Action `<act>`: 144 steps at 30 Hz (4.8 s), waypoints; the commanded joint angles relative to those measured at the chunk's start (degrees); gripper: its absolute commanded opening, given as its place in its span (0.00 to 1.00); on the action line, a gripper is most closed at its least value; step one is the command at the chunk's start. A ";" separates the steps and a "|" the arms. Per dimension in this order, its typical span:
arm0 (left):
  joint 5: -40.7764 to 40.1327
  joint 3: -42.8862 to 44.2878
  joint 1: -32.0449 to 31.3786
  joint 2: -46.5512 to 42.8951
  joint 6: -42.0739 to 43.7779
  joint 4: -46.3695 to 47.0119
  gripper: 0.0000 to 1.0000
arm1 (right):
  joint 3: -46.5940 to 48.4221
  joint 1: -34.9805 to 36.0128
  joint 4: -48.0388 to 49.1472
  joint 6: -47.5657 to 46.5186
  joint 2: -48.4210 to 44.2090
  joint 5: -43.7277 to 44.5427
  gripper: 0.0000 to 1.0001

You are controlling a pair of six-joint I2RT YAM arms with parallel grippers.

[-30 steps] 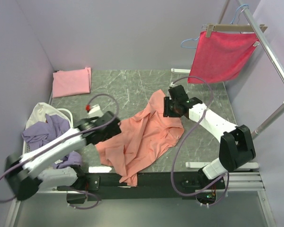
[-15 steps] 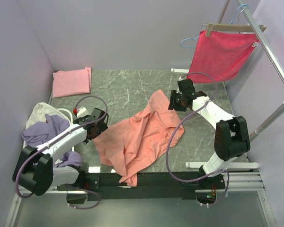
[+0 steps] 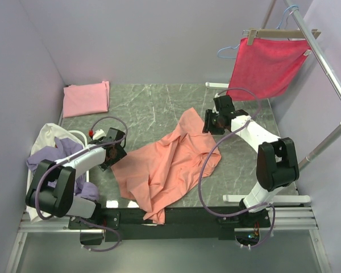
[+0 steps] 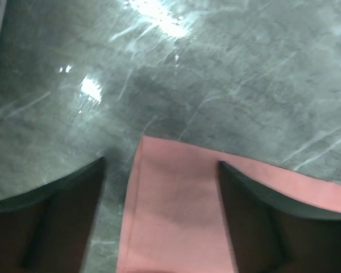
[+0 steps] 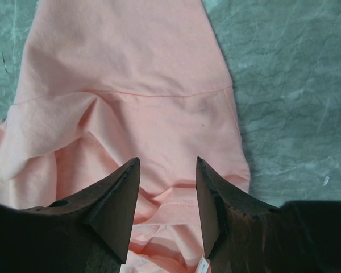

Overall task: Fold and stack the t-shirts
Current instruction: Flatten out the tshirt

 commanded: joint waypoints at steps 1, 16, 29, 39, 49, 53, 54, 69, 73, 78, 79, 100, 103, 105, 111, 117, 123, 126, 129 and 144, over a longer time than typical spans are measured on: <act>4.03 -1.19 0.26 1.73 1.64 3.97 0.74 | 0.76 -1.69 1.19 -0.29 -0.15 1.32 0.51; 1.93 6.01 1.58 1.92 8.31 4.06 0.01 | 21.30 -4.06 1.37 0.51 21.38 -5.88 0.54; 3.33 14.37 7.82 -3.36 15.35 0.28 0.01 | 42.32 -4.06 -7.07 -1.69 39.57 -7.82 0.59; 6.58 13.75 9.49 -1.87 16.58 2.03 0.01 | 53.85 -2.74 -16.65 -3.18 47.40 -7.47 0.13; 8.16 15.86 9.67 -1.34 19.21 2.83 0.01 | 37.79 -2.22 -4.71 -4.15 32.57 -7.64 0.00; 7.38 21.38 9.67 -2.48 20.62 0.81 0.01 | 33.99 -2.30 -3.56 -4.77 23.34 -6.07 0.00; 7.20 22.44 9.67 -2.83 20.97 0.37 0.01 | 33.64 -2.30 -3.82 -5.38 19.67 -5.63 0.00; 8.08 37.65 9.75 -18.82 29.23 -6.40 0.01 | 26.80 -2.22 -7.27 -7.14 -13.38 1.32 0.00; 8.87 42.04 9.75 -23.31 29.15 -10.34 0.01 | 25.55 -2.22 -9.09 -7.75 -20.70 2.38 0.00; 13.07 48.37 9.67 -29.81 30.02 -13.69 0.01 | 26.86 -2.22 -12.60 -8.63 -28.08 1.59 0.00; 14.39 51.17 9.75 -30.34 30.12 -14.83 0.01 | 27.04 -2.22 -12.70 -8.37 -29.31 0.98 0.00; 51.05 73.43 9.40 -38.43 24.14 -25.48 0.01 | 45.76 -1.86 -21.05 -5.03 -46.99 -10.37 0.00; 47.55 72.65 9.40 -39.05 23.44 -24.42 0.01 | 44.36 -1.86 -19.38 -5.12 -45.94 -7.14 0.00; 42.81 69.85 9.32 -38.96 23.35 -24.24 0.01 | 41.29 -1.86 -17.63 -5.64 -43.57 -6.15 0.00; 28.00 49.15 9.40 -39.04 23.35 -16.80 0.01 | 29.52 -1.86 -8.60 -5.03 -31.54 -1.41 0.00; 15.20 26.54 9.40 -33.45 21.42 -1.95 0.01 | 30.46 -1.86 -4.00 -4.07 -9.49 -5.26 0.00; 6.69 22.62 9.40 -18.00 18.52 10.73 0.01 | 39.68 -1.86 -5.13 -4.50 10.99 -6.68 0.00; 2.46 25.60 9.49 -7.88 19.57 15.65 0.01 | 49.07 -1.86 -8.37 -5.12 21.10 -5.80 0.00; 3.24 33.48 10.11 5.12 21.50 17.07 0.01 | 61.29 -1.95 -12.24 -5.65 30.86 -3.69 0.00; -5.01 45.41 11.60 23.72 24.67 14.79 0.01 | 56.24 -2.04 -7.78 -9.08 30.10 -2.81 0.00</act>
